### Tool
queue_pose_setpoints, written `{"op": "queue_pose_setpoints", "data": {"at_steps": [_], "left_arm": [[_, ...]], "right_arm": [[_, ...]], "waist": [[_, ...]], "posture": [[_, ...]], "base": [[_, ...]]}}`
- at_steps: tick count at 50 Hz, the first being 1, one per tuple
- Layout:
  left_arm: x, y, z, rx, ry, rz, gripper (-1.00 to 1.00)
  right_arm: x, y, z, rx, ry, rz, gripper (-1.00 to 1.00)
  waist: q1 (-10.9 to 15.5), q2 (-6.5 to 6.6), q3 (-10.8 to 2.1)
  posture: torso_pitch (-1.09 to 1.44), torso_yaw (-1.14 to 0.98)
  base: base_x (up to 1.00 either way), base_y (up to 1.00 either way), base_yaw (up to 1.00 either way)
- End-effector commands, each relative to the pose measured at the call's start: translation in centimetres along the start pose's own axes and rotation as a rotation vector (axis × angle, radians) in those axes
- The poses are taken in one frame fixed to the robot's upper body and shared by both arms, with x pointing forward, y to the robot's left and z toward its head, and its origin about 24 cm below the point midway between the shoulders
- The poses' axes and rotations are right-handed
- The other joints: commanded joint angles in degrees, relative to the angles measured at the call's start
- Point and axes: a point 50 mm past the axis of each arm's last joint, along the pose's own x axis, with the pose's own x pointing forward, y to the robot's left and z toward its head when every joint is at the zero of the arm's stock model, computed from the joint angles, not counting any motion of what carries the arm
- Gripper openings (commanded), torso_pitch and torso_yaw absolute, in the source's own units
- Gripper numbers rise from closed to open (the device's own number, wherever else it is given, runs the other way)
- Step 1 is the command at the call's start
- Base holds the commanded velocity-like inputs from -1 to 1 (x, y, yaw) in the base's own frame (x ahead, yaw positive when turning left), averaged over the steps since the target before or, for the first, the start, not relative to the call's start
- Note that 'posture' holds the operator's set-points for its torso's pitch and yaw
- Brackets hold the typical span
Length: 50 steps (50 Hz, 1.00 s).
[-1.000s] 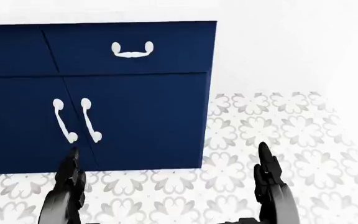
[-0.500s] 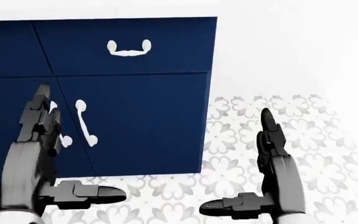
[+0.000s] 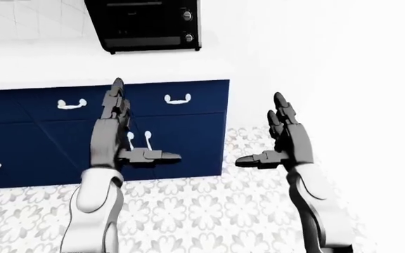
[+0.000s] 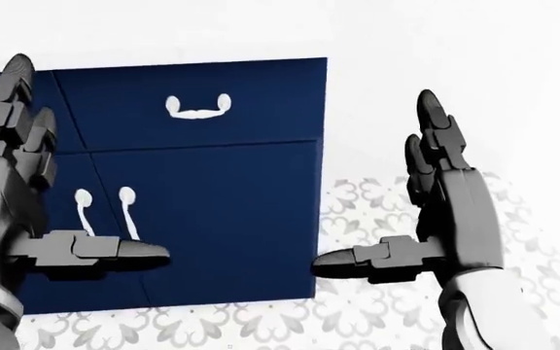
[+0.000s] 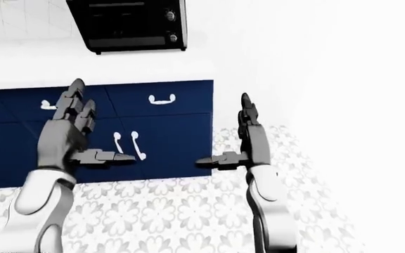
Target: Open the toaster oven door.
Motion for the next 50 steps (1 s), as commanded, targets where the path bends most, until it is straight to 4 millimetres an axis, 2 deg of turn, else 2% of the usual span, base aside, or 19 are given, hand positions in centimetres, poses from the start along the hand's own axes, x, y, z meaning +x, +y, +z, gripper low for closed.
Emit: {"op": "queue_pose_setpoints", "data": {"at_steps": [1,4,6,7,10,14,17,20,21,24,29,33,34,36,37,44,46,49,50], "left_arm": [[0.0,0.4,1.1,0.006,-0.066,0.018,1.0],[-0.1,0.4,1.0,0.005,-0.067,0.018,1.0],[-0.1,0.3,0.9,0.005,-0.066,0.017,1.0],[-0.2,0.3,0.8,0.005,-0.065,0.018,1.0],[-0.2,0.3,0.6,0.003,-0.061,0.018,1.0],[-0.2,0.2,0.6,0.003,-0.064,0.018,1.0],[-0.3,0.2,0.6,0.0,-0.065,0.017,1.0],[-0.4,0.2,0.8,-0.002,-0.066,0.018,1.0],[-0.5,0.2,0.9,-0.002,-0.069,0.017,1.0],[-0.5,0.2,1.2,0.001,-0.072,0.018,1.0],[-0.4,0.2,1.4,0.002,-0.076,0.017,1.0],[-0.4,0.2,1.6,0.004,-0.078,0.015,1.0],[-0.4,0.2,1.7,0.004,-0.079,0.014,1.0],[-0.5,0.3,1.8,0.004,-0.08,0.016,1.0],[-0.5,0.3,1.9,0.004,-0.081,0.017,1.0],[-0.8,0.6,2.5,0.005,-0.094,0.024,1.0],[-0.8,0.6,2.6,0.005,-0.095,0.025,1.0],[-0.9,0.6,2.6,0.001,-0.094,0.023,1.0],[-0.9,0.6,2.7,0.001,-0.095,0.023,1.0]], "right_arm": [[0.0,0.3,1.5,0.001,-0.08,0.014,1.0],[0.0,0.3,1.5,0.003,-0.081,0.016,1.0],[0.0,0.3,1.3,0.003,-0.081,0.016,1.0],[0.0,0.3,1.3,0.005,-0.082,0.015,1.0],[-0.1,0.3,1.5,0.009,-0.086,0.016,1.0],[-0.2,0.2,1.7,0.015,-0.086,0.017,1.0],[-0.4,0.3,1.8,0.016,-0.087,0.019,1.0],[-0.3,0.3,1.7,0.014,-0.089,0.021,1.0],[-0.4,0.4,1.8,0.014,-0.089,0.022,1.0],[-0.5,0.3,2.0,0.015,-0.095,0.022,1.0],[-0.5,0.2,2.1,0.017,-0.101,0.022,1.0],[-0.7,0.4,2.4,0.021,-0.11,0.031,1.0],[-0.7,0.4,2.5,0.023,-0.112,0.034,1.0],[-0.8,0.4,2.8,0.02,-0.124,0.034,1.0],[-0.8,0.4,2.9,0.022,-0.127,0.035,1.0],[-1.0,0.4,3.8,0.045,-0.145,0.039,1.0],[-1.0,0.3,3.7,0.05,-0.143,0.039,1.0],[-1.1,0.2,3.9,0.054,-0.143,0.038,1.0],[-1.2,0.1,4.0,0.056,-0.146,0.036,1.0]], "waist": [[0.2,-0.66,-0.61],[0.18,0.97,-0.6],[0.19,3.92,-0.53],[0.44,2.18,-0.52],[0.54,2.77,-0.57],[0.75,1.09,-1.02],[1.37,-1.03,0.6],[1.5,-5.24,-0.87],[0.97,-3.98,-0.61],[0.5,-4.1,-0.08],[-0.04,-1.84,0.22],[-0.75,1.78,-0.57],[-0.62,3.68,-2.05],[0.02,3.38,-0.5],[-0.05,3.97,-0.7],[0.58,-0.05,0.03],[0.76,-4.42,-1.12],[0.71,-4.99,-1.24],[0.03,-3.24,-1.34]], "posture": [[0.0,0.0],[0.0,0.0],[0.0,0.0],[0.0,0.0],[0.0,0.0],[0.0,0.0],[0.0,0.0],[0.0,0.0],[0.0,0.0],[0.0,0.0],[0.0,0.0],[0.0,0.0],[0.0,0.0],[0.0,0.0],[0.0,0.0],[0.0,0.0],[0.0,0.0],[0.0,0.0],[0.0,0.0]], "base": [[0.17,0.0,0.0],[0.16,0.0,0.0],[0.17,0.0,0.0],[0.17,0.0,0.0],[0.17,0.0,0.0],[0.2,0.0,0.0],[0.45,0.0,0.0],[0.46,0.0,0.0],[0.46,0.0,0.0],[0.46,0.0,0.0],[0.46,0.0,0.0],[0.4,0.0,0.0],[0.25,0.0,0.0],[0.14,0.0,0.0],[0.05,0.0,0.0],[0.0,0.04,0.0],[0.0,0.31,0.0],[0.0,0.29,0.15],[0.0,0.0,0.46]]}}
